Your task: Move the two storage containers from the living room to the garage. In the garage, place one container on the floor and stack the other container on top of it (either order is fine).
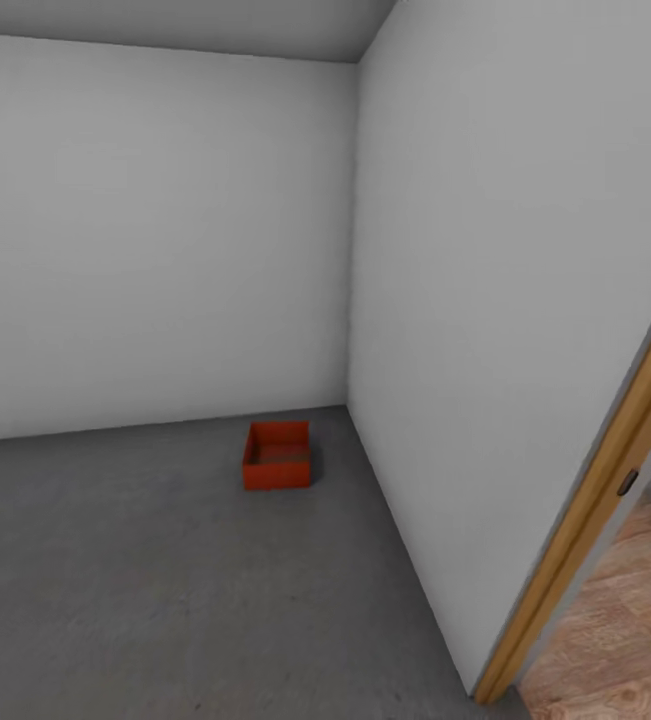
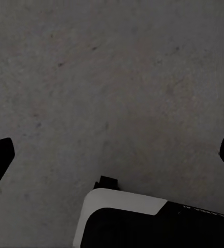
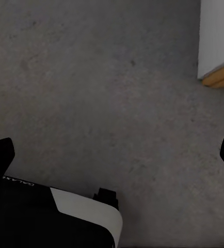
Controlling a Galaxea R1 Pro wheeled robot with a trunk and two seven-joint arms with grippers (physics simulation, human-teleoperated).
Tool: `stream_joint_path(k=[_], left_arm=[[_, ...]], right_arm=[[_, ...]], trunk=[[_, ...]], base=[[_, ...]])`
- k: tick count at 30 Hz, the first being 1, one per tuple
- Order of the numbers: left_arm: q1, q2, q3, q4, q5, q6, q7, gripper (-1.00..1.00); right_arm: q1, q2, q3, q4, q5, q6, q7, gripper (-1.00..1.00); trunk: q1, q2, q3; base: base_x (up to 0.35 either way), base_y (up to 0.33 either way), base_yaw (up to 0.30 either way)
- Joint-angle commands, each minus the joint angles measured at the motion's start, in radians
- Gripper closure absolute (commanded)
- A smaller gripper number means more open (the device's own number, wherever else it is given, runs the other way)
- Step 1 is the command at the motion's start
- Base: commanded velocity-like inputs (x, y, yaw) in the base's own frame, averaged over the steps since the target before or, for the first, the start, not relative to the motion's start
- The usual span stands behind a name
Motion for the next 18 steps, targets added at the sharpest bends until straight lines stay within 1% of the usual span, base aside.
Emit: stream_joint_path(k=[1,18], left_arm=[[-0.001,0.000,0.005,0.001,-0.002,-0.004,-0.001,-1.00],[-0.001,0.001,0.006,0.001,-0.002,-0.007,0.009,-1.00]], right_arm=[[-0.001,-0.001,0.001,0.001,0.009,-0.004,0.000,-1.00],[-0.001,-0.001,0.001,0.001,0.009,-0.003,0.000,-1.00]], trunk=[[0.001,-0.002,-0.002],[0.001,-0.002,-0.002]], base=[[0.000,0.000,-0.298],[0.000,0.000,-0.298]])
